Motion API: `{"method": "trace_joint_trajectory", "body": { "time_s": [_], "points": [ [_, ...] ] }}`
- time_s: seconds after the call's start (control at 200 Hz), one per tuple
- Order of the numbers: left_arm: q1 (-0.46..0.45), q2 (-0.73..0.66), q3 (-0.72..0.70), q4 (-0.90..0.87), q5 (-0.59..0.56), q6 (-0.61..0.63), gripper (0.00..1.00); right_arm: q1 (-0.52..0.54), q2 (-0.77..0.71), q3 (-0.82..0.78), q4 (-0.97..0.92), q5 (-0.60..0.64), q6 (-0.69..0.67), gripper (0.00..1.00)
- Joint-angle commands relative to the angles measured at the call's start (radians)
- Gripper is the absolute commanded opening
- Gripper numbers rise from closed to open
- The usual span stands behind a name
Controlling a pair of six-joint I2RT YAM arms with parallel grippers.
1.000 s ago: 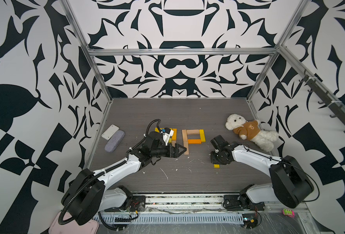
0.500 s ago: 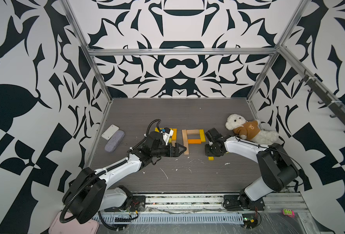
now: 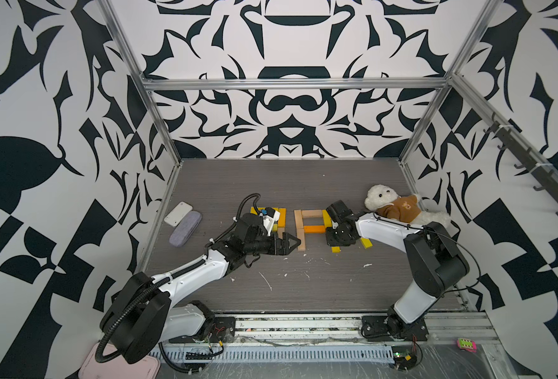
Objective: Assemble the number 8 with building blocks
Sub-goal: Assemble the building block at the center of the board.
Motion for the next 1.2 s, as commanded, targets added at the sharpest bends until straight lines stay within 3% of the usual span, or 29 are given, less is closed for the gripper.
{"method": "trace_joint_trajectory", "body": {
  "time_s": [0.0,0.61,0.765,1.02,1.195],
  "points": [
    [-0.005,-0.022,-0.002,-0.023,-0.009,0.012,0.99,0.005,0.024,0.015,0.033,-0.040,-0.011,0.27],
    [-0.004,-0.025,-0.001,-0.032,-0.013,0.019,0.99,0.009,0.036,0.041,0.033,-0.062,0.010,0.27],
    [-0.004,-0.025,-0.001,-0.031,-0.015,0.021,0.99,0.012,0.037,0.041,0.033,-0.065,0.017,0.31],
    [-0.004,-0.031,-0.001,-0.034,-0.016,0.024,0.99,0.012,0.023,0.039,0.027,-0.058,0.035,0.49],
    [-0.004,-0.035,-0.007,-0.032,-0.019,0.024,0.99,0.012,-0.008,0.032,0.037,-0.063,0.054,0.56]
  ]
}}
